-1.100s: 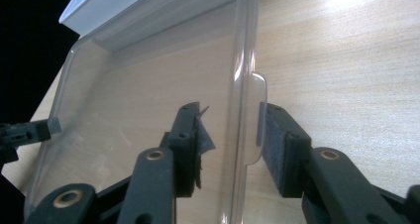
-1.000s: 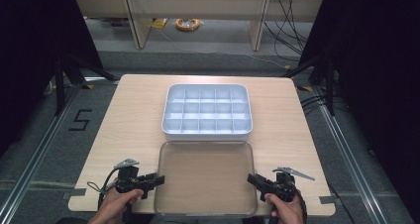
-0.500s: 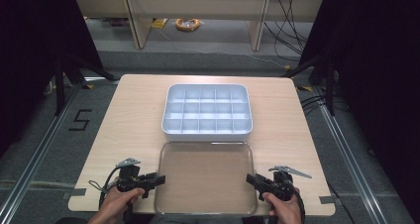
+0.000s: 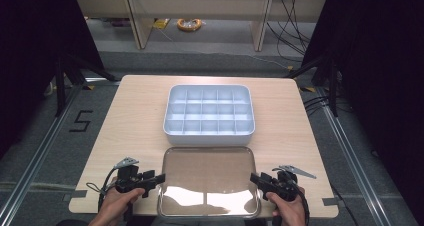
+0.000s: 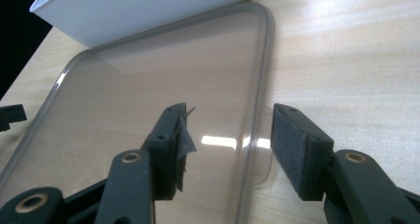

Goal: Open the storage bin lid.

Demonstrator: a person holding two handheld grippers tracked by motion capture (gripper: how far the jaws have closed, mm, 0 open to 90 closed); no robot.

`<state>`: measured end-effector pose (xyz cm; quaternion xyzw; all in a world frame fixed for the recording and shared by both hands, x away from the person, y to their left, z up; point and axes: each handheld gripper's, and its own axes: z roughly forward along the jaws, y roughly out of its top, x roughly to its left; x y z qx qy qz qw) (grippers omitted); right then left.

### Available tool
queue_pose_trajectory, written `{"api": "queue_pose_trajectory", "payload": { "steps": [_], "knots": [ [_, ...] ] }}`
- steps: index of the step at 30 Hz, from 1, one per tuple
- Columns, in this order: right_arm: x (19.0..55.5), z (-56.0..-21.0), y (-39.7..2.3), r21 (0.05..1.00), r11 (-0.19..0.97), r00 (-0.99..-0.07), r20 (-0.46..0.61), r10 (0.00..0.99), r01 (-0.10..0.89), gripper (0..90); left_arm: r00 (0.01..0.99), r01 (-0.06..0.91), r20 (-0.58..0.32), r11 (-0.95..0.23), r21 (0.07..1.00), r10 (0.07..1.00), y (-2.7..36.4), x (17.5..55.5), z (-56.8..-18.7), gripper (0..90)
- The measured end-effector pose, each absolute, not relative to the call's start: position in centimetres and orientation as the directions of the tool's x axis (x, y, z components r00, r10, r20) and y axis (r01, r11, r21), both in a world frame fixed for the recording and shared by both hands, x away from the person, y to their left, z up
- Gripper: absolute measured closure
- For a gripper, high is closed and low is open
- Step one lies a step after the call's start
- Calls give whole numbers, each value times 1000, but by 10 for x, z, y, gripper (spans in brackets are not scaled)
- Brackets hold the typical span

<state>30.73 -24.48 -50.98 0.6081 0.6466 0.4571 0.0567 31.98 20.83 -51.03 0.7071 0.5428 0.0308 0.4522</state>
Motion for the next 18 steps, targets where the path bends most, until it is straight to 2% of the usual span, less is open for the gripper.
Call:
{"api": "queue_pose_trajectory", "payload": {
  "steps": [1,3,4,6,7,10,11,12,14,15,18],
  "knots": [
    [308,-511,-245,673,-144,-254,456,853,725,490,407,740,-452,4,672,794,209,320,-510,418],
    [308,-510,-246,668,-156,-250,469,847,728,480,404,740,-457,10,672,793,209,320,-510,404],
    [306,-508,-243,638,-195,-209,501,840,745,476,407,739,-457,9,673,791,209,320,-509,399],
    [307,-508,-244,650,-184,-220,489,844,737,466,411,737,-457,7,675,789,209,320,-509,388],
    [309,-509,-247,683,-150,-256,455,853,715,462,416,736,-454,1,677,788,209,320,-509,386],
    [307,-504,-245,688,-136,-256,436,863,713,434,438,736,-442,-29,676,783,211,320,-508,374],
    [307,-504,-243,680,-156,-249,458,853,717,424,449,732,-428,-49,679,784,211,320,-507,366],
    [308,-504,-245,708,-119,-279,420,864,696,411,450,728,-421,-50,684,787,211,320,-507,355],
    [307,-499,-242,689,-153,-253,450,856,708,379,452,724,-432,-38,689,780,210,320,-507,340],
    [308,-500,-245,719,-116,-279,407,870,685,375,447,727,-444,-25,687,777,208,319,-507,334],
    [310,-499,-246,748,-100,-303,383,873,656,354,448,725,-453,-18,688,771,207,320,-507,314]
  ]
}}
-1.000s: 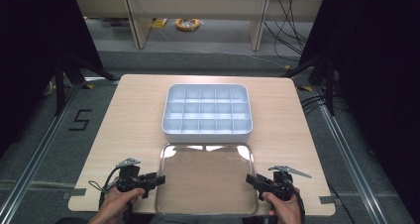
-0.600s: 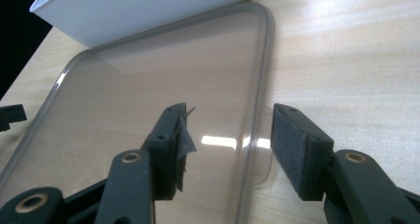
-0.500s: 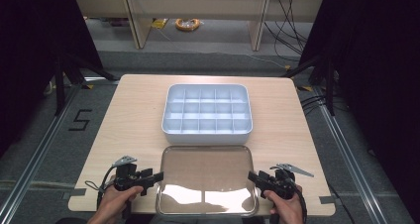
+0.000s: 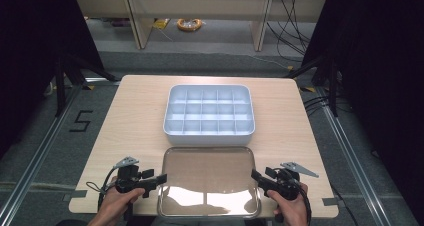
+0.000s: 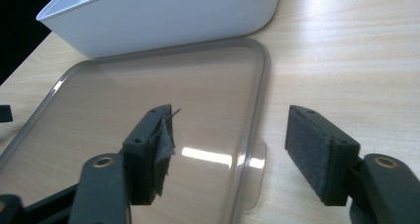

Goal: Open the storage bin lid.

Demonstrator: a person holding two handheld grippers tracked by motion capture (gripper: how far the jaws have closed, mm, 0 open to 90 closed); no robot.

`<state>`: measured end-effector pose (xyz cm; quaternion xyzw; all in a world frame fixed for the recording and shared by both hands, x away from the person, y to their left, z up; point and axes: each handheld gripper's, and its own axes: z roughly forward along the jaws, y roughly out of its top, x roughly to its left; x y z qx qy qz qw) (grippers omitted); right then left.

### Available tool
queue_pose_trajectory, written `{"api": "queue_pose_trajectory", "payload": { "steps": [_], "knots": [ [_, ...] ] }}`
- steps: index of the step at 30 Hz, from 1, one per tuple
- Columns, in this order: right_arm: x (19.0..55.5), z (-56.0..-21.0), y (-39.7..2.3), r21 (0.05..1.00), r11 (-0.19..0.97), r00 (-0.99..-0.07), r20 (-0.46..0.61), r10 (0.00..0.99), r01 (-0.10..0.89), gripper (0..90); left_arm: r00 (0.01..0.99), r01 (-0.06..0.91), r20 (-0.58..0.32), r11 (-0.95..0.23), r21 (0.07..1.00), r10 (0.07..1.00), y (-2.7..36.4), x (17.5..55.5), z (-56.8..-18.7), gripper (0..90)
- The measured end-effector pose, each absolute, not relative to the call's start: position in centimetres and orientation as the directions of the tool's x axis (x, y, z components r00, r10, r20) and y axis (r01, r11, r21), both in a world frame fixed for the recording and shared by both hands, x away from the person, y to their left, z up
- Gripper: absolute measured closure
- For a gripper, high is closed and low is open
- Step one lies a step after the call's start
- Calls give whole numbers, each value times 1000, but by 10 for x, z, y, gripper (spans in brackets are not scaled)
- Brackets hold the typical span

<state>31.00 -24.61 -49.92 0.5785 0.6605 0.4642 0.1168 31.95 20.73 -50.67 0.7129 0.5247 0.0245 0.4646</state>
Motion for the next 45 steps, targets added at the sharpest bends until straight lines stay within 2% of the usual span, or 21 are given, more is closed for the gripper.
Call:
{"api": "queue_pose_trajectory", "payload": {
  "steps": [8,10,11,15,17,20,23,25,28,29,32,34,35,38,42,43,45],
  "knots": [
    [309,-496,-244,761,-85,-308,359,881,644,299,493,702,-445,-40,711,748,205,319,-503,248],
    [308,-494,-241,744,-117,-286,391,875,658,292,500,705,-446,-49,708,742,205,319,-503,231],
    [309,-495,-244,763,-93,-319,374,871,640,290,499,706,-452,-45,707,740,204,319,-503,223],
    [308,-493,-244,758,-87,-303,360,882,646,274,523,685,-424,-69,726,739,201,318,-502,197],
    [306,-492,-241,744,-123,-289,400,870,657,272,546,668,-401,-94,738,736,201,317,-501,180],
    [308,-493,-244,778,-84,-319,351,880,623,268,549,662,-394,-96,743,737,201,317,-500,141],
    [307,-492,-243,773,-89,-321,361,875,628,266,569,644,-389,-98,759,724,201,316,-498,147],
    [307,-492,-243,777,-76,-319,343,884,625,265,591,609,-355,-112,785,725,200,315,-497,146],
    [304,-490,-240,756,-106,-304,381,873,646,262,596,599,-333,-128,790,731,199,313,-495,146],
    [306,-491,-243,778,-73,-334,349,876,624,261,604,592,-319,-142,794,731,199,312,-495,146],
    [302,-489,-239,762,-89,-315,367,875,642,259,568,632,-330,-143,761,754,197,306,-493,146],
    [304,-490,-240,778,-64,-330,338,881,625,256,578,634,-326,-160,756,748,196,304,-494,146],
    [301,-489,-239,762,-90,-313,366,876,641,255,598,612,-306,-175,772,741,195,304,-494,146],
    [301,-489,-241,787,-32,-356,314,880,616,250,619,594,-298,-185,783,727,194,302,-494,146],
    [299,-488,-239,794,-5,-362,283,888,608,247,617,587,-288,-184,789,732,196,296,-493,146],
    [295,-485,-236,769,-28,-340,315,886,639,247,620,579,-282,-185,794,732,196,295,-493,146],
    [296,-487,-237,797,3,-376,283,882,604,246,624,577,-283,-186,795,728,197,293,-493,146]
  ]
}}
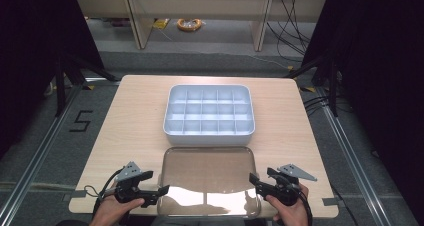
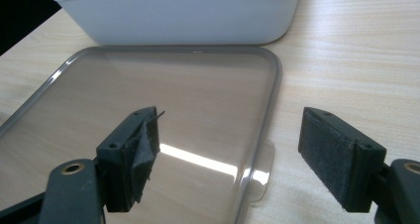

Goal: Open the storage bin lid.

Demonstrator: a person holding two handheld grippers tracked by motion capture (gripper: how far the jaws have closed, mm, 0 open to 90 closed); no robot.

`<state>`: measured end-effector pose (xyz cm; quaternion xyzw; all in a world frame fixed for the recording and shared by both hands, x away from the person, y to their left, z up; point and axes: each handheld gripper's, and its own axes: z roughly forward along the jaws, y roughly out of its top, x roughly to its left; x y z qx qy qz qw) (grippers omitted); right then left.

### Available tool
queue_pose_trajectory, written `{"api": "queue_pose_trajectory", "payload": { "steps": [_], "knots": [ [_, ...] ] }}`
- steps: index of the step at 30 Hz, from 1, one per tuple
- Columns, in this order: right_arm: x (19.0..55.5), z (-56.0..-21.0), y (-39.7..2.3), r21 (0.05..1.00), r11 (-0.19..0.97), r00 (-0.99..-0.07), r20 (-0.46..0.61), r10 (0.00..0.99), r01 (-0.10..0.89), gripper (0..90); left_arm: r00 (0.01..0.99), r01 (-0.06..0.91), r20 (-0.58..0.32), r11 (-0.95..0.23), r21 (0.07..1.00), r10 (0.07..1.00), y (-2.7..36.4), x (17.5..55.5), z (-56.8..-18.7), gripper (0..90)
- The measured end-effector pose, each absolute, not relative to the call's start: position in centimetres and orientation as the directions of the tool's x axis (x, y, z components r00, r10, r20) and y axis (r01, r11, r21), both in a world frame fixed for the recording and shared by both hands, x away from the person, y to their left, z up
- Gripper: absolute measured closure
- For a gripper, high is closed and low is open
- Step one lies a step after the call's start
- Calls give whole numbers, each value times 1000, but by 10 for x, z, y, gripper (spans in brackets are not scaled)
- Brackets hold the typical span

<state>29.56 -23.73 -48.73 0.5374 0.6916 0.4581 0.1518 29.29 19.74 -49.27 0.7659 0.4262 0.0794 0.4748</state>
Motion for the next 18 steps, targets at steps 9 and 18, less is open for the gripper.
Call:
{"api": "queue_pose_trajectory", "payload": {
  "steps": [9,18],
  "knots": [
    [281,-486,-236,804,29,-390,256,884,593,243,622,584,-294,-179,792,726,198,284,-493,147],
    [265,-485,-237,804,62,-404,229,886,592,240,627,581,-303,-171,796,718,199,273,-492,147]
  ]
}}
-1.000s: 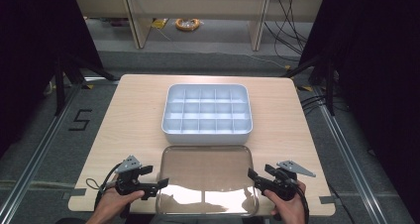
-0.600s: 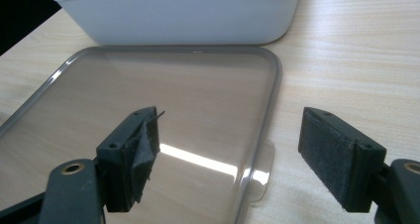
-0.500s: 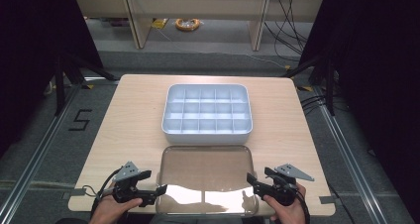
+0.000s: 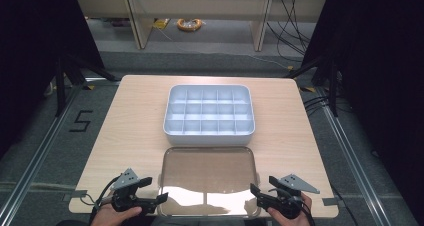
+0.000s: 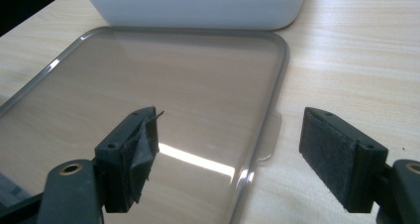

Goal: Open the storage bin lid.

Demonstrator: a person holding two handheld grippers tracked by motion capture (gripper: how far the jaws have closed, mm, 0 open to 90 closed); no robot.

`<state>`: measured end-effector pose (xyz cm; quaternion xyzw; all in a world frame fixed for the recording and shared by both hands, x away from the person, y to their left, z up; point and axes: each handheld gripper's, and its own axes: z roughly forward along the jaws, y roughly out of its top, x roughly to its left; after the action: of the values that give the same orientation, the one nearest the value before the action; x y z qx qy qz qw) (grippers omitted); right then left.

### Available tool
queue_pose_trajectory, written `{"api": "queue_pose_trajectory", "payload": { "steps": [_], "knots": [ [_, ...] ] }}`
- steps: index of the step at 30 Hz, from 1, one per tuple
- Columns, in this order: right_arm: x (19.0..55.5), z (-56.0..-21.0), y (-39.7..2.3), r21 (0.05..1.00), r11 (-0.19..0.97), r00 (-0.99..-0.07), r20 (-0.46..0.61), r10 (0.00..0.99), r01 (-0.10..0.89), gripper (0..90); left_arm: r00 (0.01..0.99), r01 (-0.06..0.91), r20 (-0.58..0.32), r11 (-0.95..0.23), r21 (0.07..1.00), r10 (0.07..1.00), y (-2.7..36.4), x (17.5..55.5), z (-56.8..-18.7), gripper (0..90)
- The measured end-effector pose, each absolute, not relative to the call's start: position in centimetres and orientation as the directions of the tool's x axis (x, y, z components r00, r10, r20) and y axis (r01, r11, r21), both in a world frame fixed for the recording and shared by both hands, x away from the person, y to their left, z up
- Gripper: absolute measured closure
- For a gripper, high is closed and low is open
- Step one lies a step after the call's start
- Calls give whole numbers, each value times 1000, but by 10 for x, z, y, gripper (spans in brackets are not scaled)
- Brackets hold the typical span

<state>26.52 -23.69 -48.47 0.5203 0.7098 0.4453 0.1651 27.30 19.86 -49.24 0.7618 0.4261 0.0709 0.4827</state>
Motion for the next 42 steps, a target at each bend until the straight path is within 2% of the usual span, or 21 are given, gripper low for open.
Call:
{"api": "queue_pose_trajectory", "payload": {
  "steps": [10,13,16,17,19,21,25,27,28,35,38,42],
  "knots": [
    [252,-487,-240,795,51,-399,247,883,604,239,622,585,-308,-165,794,720,201,266,-493,147],
    [245,-486,-238,767,11,-372,299,879,642,239,626,585,-302,-177,792,718,202,266,-493,147],
    [246,-487,-244,781,43,-395,266,879,623,238,631,588,-311,-177,789,711,203,265,-495,147],
    [245,-488,-244,784,8,-399,307,864,621,237,630,593,-312,-181,785,712,203,265,-495,147],
    [244,-489,-244,782,-7,-399,326,857,623,237,634,590,-308,-186,786,709,204,264,-496,147],
    [242,-489,-243,775,-8,-369,310,876,632,238,632,592,-313,-181,786,709,204,263,-496,147],
    [241,-491,-246,785,-1,-399,316,861,620,238,629,597,-319,-177,782,709,205,261,-496,147],
    [236,-488,-243,754,-50,-361,370,856,655,237,630,595,-319,-176,785,708,205,260,-496,147],
    [239,-490,-246,781,-6,-389,317,865,624,237,630,595,-317,-178,784,709,206,259,-496,147],
    [238,-491,-248,775,-2,-384,316,868,632,237,621,598,-322,-168,783,714,207,259,-496,147],
    [237,-490,-247,771,-23,-390,347,853,636,238,619,600,-317,-172,781,718,208,259,-496,147],
    [237,-490,-249,775,-10,-386,325,863,632,238,621,600,-322,-169,782,714,207,259,-496,147]
  ]
}}
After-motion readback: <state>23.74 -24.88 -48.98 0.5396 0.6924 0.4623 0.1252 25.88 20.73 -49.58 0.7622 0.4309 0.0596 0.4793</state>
